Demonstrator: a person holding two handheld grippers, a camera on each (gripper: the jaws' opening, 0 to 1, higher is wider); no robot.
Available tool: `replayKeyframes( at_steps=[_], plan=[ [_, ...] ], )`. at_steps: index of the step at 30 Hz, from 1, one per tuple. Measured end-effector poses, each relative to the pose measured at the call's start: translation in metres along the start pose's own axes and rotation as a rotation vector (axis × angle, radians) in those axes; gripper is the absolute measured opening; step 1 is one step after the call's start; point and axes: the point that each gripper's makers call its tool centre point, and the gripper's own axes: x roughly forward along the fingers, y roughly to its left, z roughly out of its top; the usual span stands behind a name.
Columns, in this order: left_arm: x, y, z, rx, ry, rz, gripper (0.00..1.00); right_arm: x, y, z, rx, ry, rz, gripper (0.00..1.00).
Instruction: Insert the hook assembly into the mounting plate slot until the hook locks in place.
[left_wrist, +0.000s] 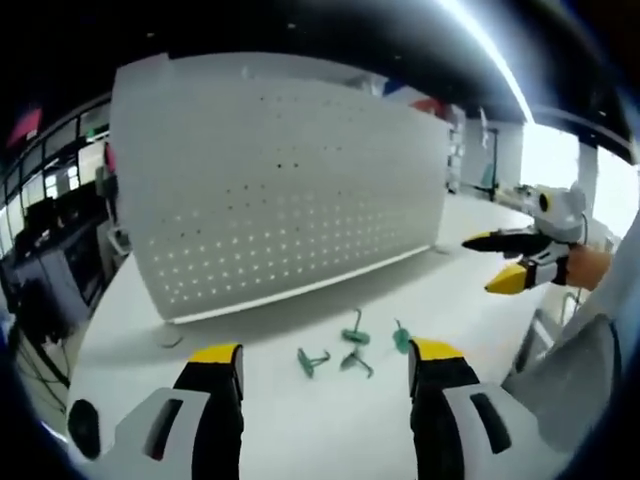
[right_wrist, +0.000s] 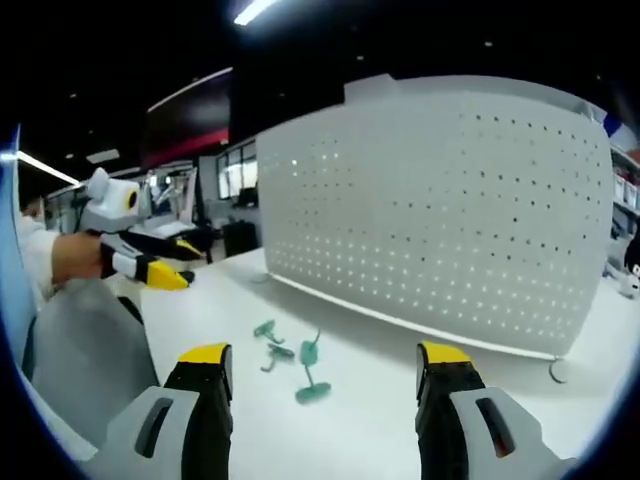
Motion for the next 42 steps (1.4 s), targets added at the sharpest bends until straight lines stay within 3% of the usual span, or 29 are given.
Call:
replayKeyframes(
  at_steps=[7,18,32,42],
  plan=[
    [0.021,0.005,-0.003,-0.031,0.02,0.005,0.56,0.001,-0.001,-0.003,0.008,0.005,0.002,0.76],
    [0.056,0.008,-0.023,0.053,0.123,0.018,0.43,0.006,-0.002,-0.005,0.008,0.013,0.011,0.75],
    [0.089,0.019,-0.044,0.048,0.183,0.051,0.29,0.009,-0.005,-0.011,0.025,0.025,0.015,0.74],
    [0.109,0.015,-0.057,0.092,0.218,0.035,0.22,0.009,-0.007,-0.014,0.035,0.033,0.011,0.74]
  ],
)
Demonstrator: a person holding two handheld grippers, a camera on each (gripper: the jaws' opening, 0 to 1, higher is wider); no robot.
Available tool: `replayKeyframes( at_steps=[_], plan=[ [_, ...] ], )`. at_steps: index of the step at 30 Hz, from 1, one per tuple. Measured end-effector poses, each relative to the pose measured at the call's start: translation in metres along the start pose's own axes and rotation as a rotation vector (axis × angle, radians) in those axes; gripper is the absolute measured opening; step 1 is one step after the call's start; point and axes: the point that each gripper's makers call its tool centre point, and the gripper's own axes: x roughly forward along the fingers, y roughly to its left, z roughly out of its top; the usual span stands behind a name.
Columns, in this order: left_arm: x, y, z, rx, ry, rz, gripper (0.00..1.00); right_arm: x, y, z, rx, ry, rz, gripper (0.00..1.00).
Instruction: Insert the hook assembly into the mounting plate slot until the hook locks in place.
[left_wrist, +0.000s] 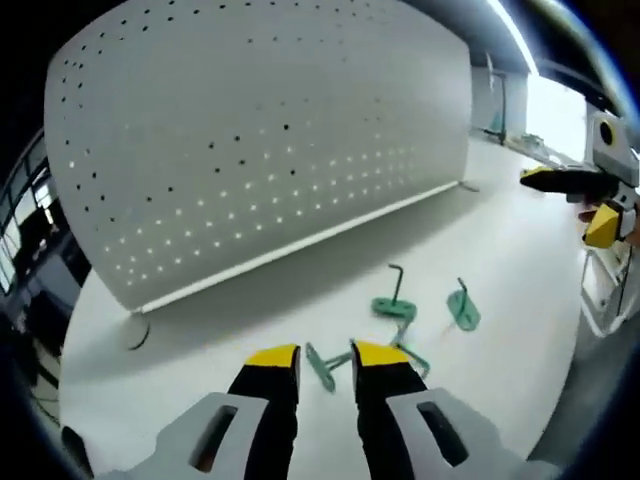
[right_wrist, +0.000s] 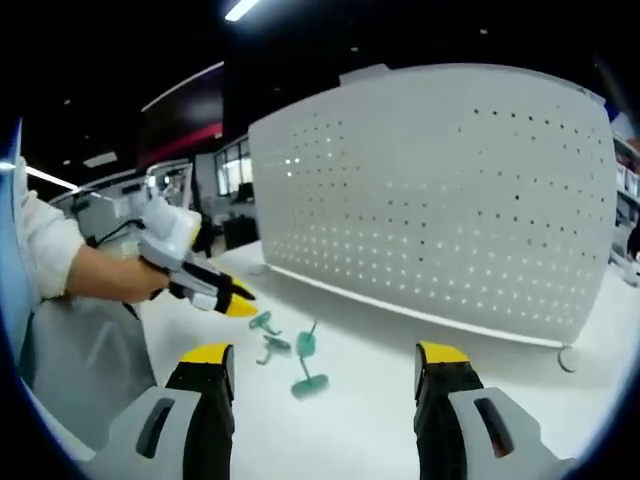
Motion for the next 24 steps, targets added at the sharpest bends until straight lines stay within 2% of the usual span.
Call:
replayKeyframes(
  at_steps=[6,13,24],
  plan=[
    [0.014,0.003,0.002,-0.016,0.014,0.005,0.19,-0.002,-0.004,-0.003,0.008,0.004,-0.011,0.74],
    [0.025,0.005,-0.009,-0.015,0.046,0.004,0.16,-0.005,-0.011,-0.007,0.022,0.01,-0.029,0.74],
    [0.031,0.008,-0.014,-0.042,0.068,0.0,0.14,-0.009,-0.019,-0.013,0.04,0.015,-0.051,0.74]
  ],
)
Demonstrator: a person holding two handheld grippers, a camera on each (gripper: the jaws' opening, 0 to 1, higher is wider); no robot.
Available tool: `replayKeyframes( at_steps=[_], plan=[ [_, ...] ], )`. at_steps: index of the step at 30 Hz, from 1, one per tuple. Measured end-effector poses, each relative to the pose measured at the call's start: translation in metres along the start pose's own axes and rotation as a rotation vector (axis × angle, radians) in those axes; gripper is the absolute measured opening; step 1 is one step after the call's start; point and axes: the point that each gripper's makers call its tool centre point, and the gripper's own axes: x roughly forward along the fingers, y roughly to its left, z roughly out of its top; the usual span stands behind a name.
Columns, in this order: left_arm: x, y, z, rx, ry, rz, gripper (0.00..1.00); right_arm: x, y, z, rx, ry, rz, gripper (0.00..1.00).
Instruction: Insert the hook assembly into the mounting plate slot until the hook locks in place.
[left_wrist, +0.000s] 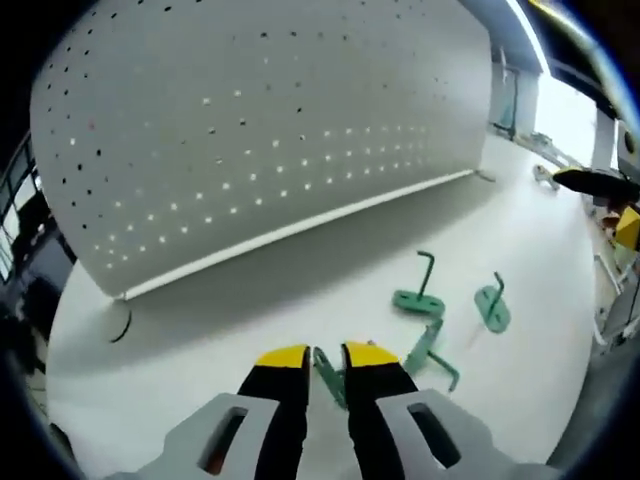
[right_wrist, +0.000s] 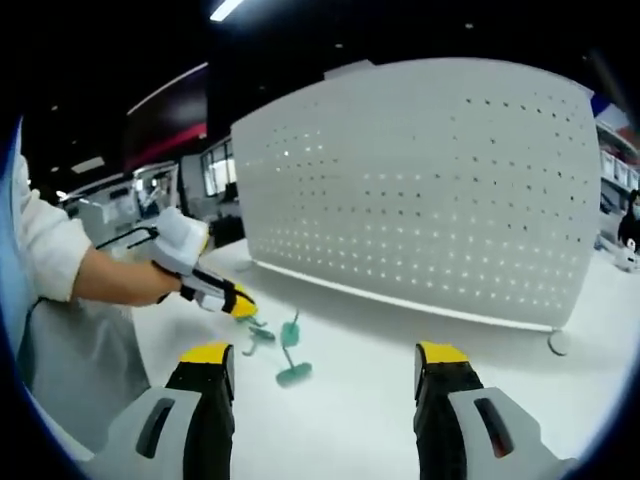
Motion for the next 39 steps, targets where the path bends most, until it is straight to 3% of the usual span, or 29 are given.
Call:
replayKeyframes(
  at_steps=[21,26,39],
  plan=[
    [-0.003,0.0065,-0.0043,0.025,0.024,0.015,0.07,0.0024,0.0039,0.0007,0.008,-0.001,0.009,0.74],
    [-0.0048,0.004,-0.0039,0.071,0.029,0.014,0.06,0.005,0.0059,-0.0003,0.013,0.002,0.015,0.74],
    [-0.0078,0.0066,-0.0024,0.099,0.035,0.015,0.02,0.0028,0.0064,0.0022,0.011,-0.005,0.012,0.74]
  ],
)
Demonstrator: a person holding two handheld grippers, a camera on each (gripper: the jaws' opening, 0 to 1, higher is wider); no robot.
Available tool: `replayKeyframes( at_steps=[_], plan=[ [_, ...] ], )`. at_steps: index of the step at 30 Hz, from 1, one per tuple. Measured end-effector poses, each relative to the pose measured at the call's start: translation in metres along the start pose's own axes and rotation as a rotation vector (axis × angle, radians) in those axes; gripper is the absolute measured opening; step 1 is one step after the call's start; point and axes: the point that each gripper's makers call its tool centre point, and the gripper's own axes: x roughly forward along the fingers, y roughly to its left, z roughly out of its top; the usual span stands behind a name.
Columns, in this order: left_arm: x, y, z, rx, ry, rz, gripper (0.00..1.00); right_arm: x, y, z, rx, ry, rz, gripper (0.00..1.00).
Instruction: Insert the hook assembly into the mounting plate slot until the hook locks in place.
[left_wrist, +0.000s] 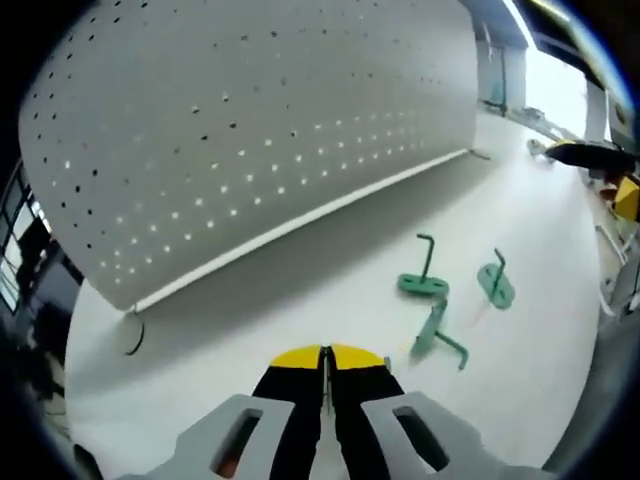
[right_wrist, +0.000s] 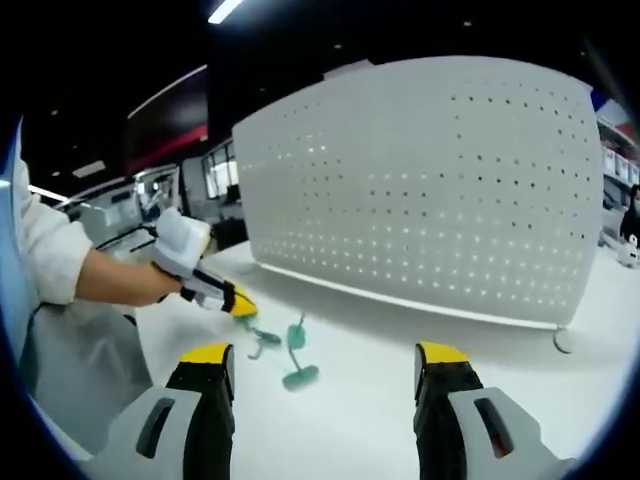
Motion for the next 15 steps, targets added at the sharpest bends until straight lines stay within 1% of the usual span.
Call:
replayKeyframes(
  at_steps=[2,9,15],
  plan=[
    [-0.001,0.0,-0.001,0.004,0.004,0.0,0.02,0.0,0.002,0.002,-0.005,-0.002,0.002,0.74],
    [-0.013,0.005,0.006,-0.005,-0.024,0.007,0.02,0.002,0.008,0.007,-0.02,-0.01,0.014,0.74],
    [-0.023,0.009,0.017,-0.026,-0.075,0.01,0.02,0.006,0.016,0.018,-0.039,-0.021,0.034,0.74]
  ],
)
